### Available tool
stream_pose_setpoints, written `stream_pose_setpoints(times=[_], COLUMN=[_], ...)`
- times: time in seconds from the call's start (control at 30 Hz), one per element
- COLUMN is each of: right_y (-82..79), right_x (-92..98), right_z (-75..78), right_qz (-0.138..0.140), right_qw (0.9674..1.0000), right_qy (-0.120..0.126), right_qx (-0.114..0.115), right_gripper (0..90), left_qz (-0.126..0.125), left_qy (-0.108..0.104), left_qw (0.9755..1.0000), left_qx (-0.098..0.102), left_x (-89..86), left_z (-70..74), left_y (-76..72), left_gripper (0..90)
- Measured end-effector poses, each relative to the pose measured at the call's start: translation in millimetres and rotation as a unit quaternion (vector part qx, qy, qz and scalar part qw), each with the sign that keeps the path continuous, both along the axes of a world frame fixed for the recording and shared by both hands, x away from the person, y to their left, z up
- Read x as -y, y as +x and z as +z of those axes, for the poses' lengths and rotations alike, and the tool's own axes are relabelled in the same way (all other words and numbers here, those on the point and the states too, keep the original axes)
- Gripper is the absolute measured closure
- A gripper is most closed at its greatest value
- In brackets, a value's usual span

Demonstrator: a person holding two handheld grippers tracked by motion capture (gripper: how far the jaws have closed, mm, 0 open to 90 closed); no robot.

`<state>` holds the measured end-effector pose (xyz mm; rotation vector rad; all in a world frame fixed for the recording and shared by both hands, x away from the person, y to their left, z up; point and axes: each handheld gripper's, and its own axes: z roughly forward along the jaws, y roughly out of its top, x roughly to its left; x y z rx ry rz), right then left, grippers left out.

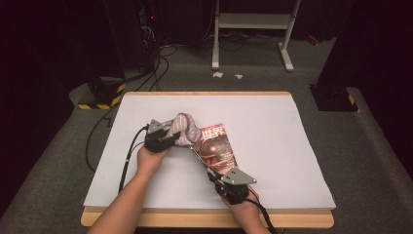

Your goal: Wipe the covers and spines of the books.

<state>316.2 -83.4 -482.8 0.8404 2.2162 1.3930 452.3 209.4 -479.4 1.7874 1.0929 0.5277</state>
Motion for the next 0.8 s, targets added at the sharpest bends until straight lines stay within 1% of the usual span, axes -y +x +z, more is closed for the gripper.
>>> stream_pose_setpoints(times=[0.03, 0.07, 0.1, 0.13, 0.23, 0.4, 0.47, 0.5, 0.57, 0.63, 0.73, 0.77, 0.8], right_y=[-0.1, -0.1, -0.1, 0.0, -0.1, -0.3, -0.5, -0.5, -0.6, -0.6, -0.6, -0.6, -0.6], right_x=[-0.2, -0.4, -0.3, -0.3, -0.4, -0.9, -1.1, -1.1, -1.1, -1.1, -0.8, -0.8, -0.8], right_z=[-0.1, -0.1, -0.1, -0.1, -0.1, -0.7, -0.8, -0.8, -0.8, -0.9, -0.9, -0.9, -0.9], right_qz=[0.0, 0.0, 0.0, 0.0, 0.0, 0.0, 0.0, 0.0, 0.0, 0.0, -0.001, -0.001, -0.001], right_qw=[1.0, 1.0, 1.0, 1.0, 1.0, 1.0, 1.0, 1.0, 1.0, 1.0, 1.0, 1.0, 1.0], right_qy=[0.0, -0.001, -0.001, -0.001, -0.001, -0.004, -0.005, -0.005, -0.005, -0.004, -0.003, -0.003, -0.002], right_qx=[0.0, 0.0, 0.0, 0.0, 0.0, 0.0, 0.0, 0.0, 0.001, 0.001, 0.002, 0.002, 0.002], right_gripper=[83.1, 83.1, 83.1, 83.1, 83.1, 83.1, 83.1, 83.0, 83.0, 83.0, 83.0, 83.1, 83.0], left_qz=[0.0, -0.011, -0.011, -0.022, -0.04, -0.061, -0.069, -0.073, -0.081, -0.094, -0.106, -0.106, -0.116], left_qy=[0.0, -0.003, -0.003, -0.006, -0.008, -0.01, -0.011, -0.015, -0.014, -0.018, -0.026, -0.026, -0.029], left_qw=[1.0, 0.9999, 0.9999, 0.9997, 0.9989, 0.9972, 0.9963, 0.9959, 0.9949, 0.9934, 0.9915, 0.9915, 0.9901], left_qx=[0.0, 0.004, 0.004, 0.011, 0.025, 0.043, 0.049, 0.051, 0.057, 0.064, 0.071, 0.071, 0.075], left_x=[0.0, 2.4, 2.4, 6.2, 13.2, 21.8, 24.8, 26.6, 30.3, 34.5, 39.0, 39.0, 42.4], left_z=[0.0, 2.3, 2.3, 5.0, 9.6, 14.8, 17.2, 18.4, 21.5, 24.9, 28.4, 28.4, 31.3], left_y=[0.0, -6.6, -6.6, -14.8, -30.2, -50.6, -58.0, -61.8, -69.2, -77.6, -86.9, -86.9, -93.0], left_gripper=[61.9, 61.9, 61.9, 61.9, 61.9, 61.8, 61.8, 61.7, 61.7, 61.5, 61.3, 61.2, 61.1])
